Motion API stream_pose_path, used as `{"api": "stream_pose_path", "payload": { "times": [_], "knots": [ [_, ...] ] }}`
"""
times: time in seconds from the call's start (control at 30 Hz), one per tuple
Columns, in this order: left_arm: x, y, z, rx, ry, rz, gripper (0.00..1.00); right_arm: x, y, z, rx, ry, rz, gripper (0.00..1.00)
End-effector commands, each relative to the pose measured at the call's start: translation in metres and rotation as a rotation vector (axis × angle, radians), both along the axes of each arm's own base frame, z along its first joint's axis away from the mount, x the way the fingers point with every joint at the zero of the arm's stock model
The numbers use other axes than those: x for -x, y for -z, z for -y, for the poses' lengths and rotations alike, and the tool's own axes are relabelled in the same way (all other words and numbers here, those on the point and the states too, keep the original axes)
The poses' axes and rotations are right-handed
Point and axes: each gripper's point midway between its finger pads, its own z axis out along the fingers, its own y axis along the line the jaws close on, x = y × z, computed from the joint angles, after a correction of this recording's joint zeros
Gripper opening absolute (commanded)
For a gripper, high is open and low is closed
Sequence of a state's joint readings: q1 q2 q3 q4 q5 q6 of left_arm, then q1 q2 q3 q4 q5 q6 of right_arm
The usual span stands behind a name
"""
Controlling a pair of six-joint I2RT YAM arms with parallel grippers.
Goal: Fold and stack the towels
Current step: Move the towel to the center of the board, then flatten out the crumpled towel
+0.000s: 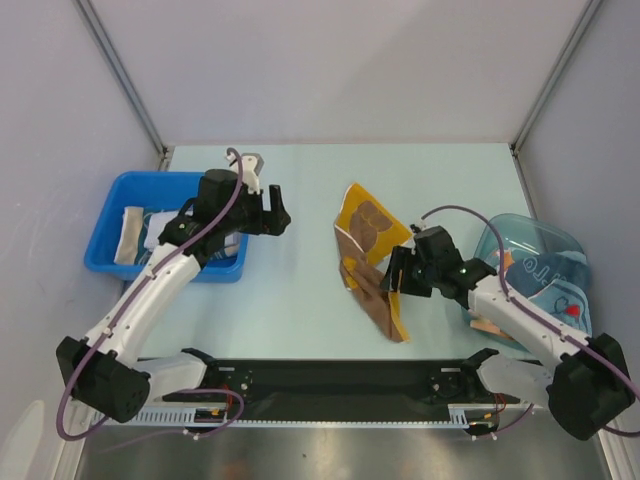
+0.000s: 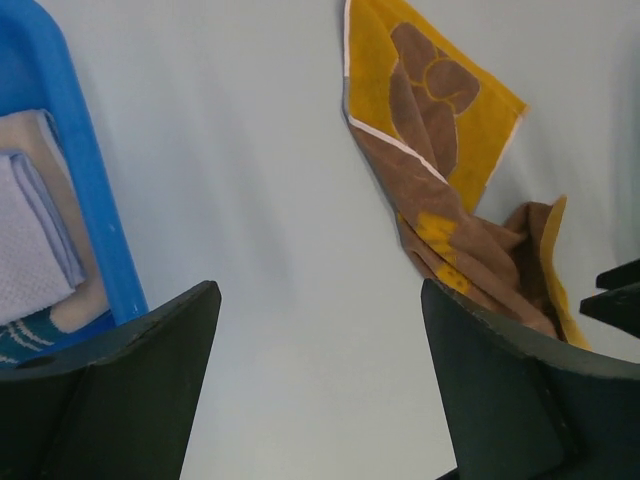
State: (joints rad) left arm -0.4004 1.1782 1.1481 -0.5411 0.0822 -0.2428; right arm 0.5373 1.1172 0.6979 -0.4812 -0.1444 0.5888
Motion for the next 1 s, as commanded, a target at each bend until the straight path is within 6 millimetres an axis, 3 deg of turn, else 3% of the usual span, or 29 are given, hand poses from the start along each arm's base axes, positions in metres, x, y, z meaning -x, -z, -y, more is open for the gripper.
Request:
{"api": "stream_pose_path", "payload": {
  "times": [0.0,0.07,0.13,0.17,0.2,0.23,0.27,0.3,0.33,0.37,0.4,0.47,0.5,0.7,0.97],
  "knots": [
    [-0.010,0.000,0.015,0.041,0.055,0.004,0.86,-0.035,-0.065,-0.002,-0.012,0.015,0.208,0.68],
    [-0.019,0.012,0.027,0.055,0.075,-0.038,0.84,-0.048,-0.074,0.002,0.013,0.028,0.228,0.69],
    [-0.028,0.012,0.037,0.060,0.087,-0.048,0.81,-0.077,-0.073,0.016,0.044,0.115,0.231,0.67],
    [-0.037,0.027,0.043,0.044,0.086,-0.083,0.81,-0.089,-0.073,0.023,0.045,0.162,0.233,0.65],
    [-0.046,0.023,0.050,0.043,0.089,-0.079,0.80,-0.105,-0.058,0.037,0.057,0.238,0.185,0.61],
    [-0.049,0.027,0.058,0.033,0.101,-0.093,0.78,-0.118,-0.056,0.040,0.042,0.279,0.184,0.59],
    [-0.059,0.049,0.064,0.005,0.088,-0.143,0.77,-0.131,-0.054,0.048,0.054,0.336,0.176,0.57],
    [-0.069,0.041,0.071,0.011,0.090,-0.130,0.73,-0.139,-0.047,0.054,0.066,0.384,0.155,0.54],
    [-0.071,0.045,0.081,0.010,0.101,-0.141,0.71,-0.147,-0.026,0.062,0.081,0.459,0.090,0.54],
    [-0.078,0.045,0.089,0.021,0.100,-0.144,0.70,-0.158,-0.026,0.062,0.074,0.488,0.093,0.54],
    [-0.082,0.061,0.096,0.013,0.101,-0.177,0.69,-0.164,-0.020,0.062,0.069,0.510,0.080,0.53],
    [-0.086,0.070,0.113,0.031,0.108,-0.178,0.69,-0.178,0.004,0.064,0.082,0.560,0.037,0.52],
    [-0.089,0.087,0.118,0.020,0.109,-0.206,0.70,-0.186,0.005,0.064,0.084,0.570,0.038,0.52],
    [-0.088,0.134,0.152,-0.011,0.129,-0.284,0.75,-0.215,0.038,0.075,0.137,0.574,0.069,0.50],
    [-0.091,0.186,0.156,-0.045,0.085,-0.361,0.76,-0.221,0.063,0.086,0.191,0.523,0.114,0.49]
  ]
}}
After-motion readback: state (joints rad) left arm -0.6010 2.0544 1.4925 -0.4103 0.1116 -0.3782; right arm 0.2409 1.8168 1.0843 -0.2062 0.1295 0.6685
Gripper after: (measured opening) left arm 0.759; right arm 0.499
